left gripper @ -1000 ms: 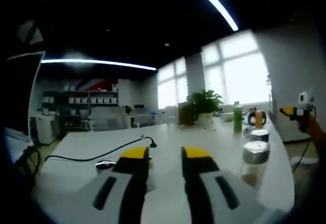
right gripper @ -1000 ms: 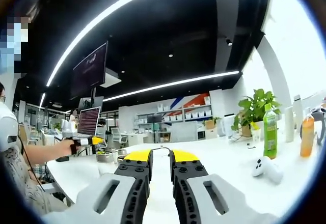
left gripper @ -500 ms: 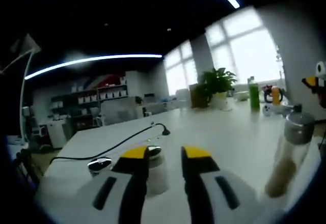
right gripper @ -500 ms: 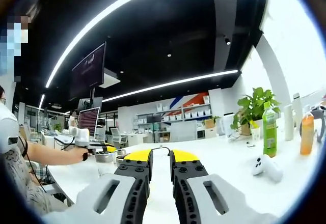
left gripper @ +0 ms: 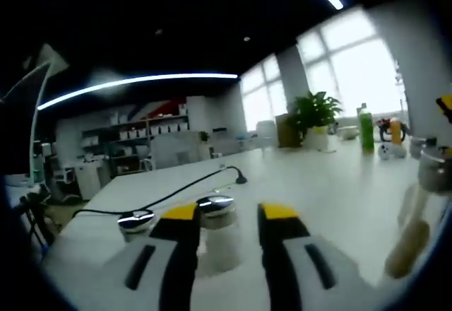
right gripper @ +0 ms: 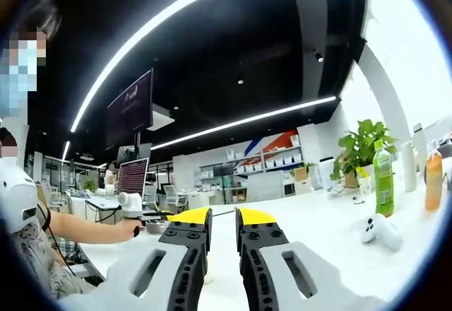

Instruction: Rotate the seasoning bottle until the label or dispensing opening points toward the visible target arrow and the bottle remains upright within the marked orientation range

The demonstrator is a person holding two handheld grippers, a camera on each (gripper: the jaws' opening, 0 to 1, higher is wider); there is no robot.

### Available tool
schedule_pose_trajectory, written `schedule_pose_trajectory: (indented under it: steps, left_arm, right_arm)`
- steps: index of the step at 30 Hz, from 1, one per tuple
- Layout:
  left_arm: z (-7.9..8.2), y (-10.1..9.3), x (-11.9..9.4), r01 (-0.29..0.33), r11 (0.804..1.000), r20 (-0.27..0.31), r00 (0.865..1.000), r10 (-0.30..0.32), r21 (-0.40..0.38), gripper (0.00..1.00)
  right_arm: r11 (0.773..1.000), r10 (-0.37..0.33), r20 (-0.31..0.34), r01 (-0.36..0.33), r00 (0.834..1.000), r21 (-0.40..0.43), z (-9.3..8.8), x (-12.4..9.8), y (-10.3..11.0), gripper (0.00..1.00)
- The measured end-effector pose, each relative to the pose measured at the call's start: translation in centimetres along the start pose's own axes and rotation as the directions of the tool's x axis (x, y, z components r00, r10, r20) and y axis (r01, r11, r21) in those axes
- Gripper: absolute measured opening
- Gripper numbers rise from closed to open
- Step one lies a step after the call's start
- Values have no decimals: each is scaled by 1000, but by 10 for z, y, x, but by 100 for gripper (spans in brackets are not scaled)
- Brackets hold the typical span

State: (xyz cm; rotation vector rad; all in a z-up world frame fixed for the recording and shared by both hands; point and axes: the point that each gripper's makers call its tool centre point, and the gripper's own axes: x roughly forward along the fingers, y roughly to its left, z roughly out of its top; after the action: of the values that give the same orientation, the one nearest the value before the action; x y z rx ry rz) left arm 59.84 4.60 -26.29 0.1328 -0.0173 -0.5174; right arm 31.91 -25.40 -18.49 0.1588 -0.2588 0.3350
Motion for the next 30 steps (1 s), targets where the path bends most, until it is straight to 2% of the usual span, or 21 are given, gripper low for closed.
schedule_pose_trajectory:
  steps: [2, 4, 8, 11, 12, 16, 20, 24, 30]
  left_arm:
    - [-2, 2, 0, -8, 999, -4, 1000, 8, -36, 34]
    - [-2, 4, 5, 9, 997, 4, 1000, -9, -82, 36]
    - [-13, 14, 10, -18, 997, -8, 1000, 17, -78, 37]
    - [-16, 8, 11, 15, 985, 1, 1000, -15, -169, 39]
    - [-16, 10, 11, 12, 985, 3, 1000, -11, -173, 39]
    - [-14, 17, 14, 2, 989, 16, 1000, 0, -147, 39]
    - [-10, 19, 19, -4, 988, 34, 999, 9, -152, 39]
    - [-14, 15, 27, -4, 996, 1, 1000, 4, -91, 39]
    - [-13, 14, 35, -18, 997, -9, 1000, 18, -69, 40]
  right_arm:
    - [1000, -3, -1, 3, 1000, 2, -1, 0, -1, 12]
    - [1000, -5, -2, 5, 1000, 2, -1, 0, -2, 12]
    - [1000, -14, -8, 14, 1000, 5, -3, 0, -5, 12]
    - [1000, -12, -14, 12, 1000, 0, -5, 0, -4, 12]
    - [1000, -12, -15, 12, 1000, -3, -5, 0, -3, 12]
    - [1000, -15, -22, 15, 1000, -4, -7, 0, -4, 12]
    - [1000, -25, -28, 25, 999, -4, -9, -1, -6, 12]
    - [1000, -26, -24, 26, 999, 2, -9, -2, -7, 12]
    - [1000, -20, -37, 20, 999, 6, -14, 0, -6, 11]
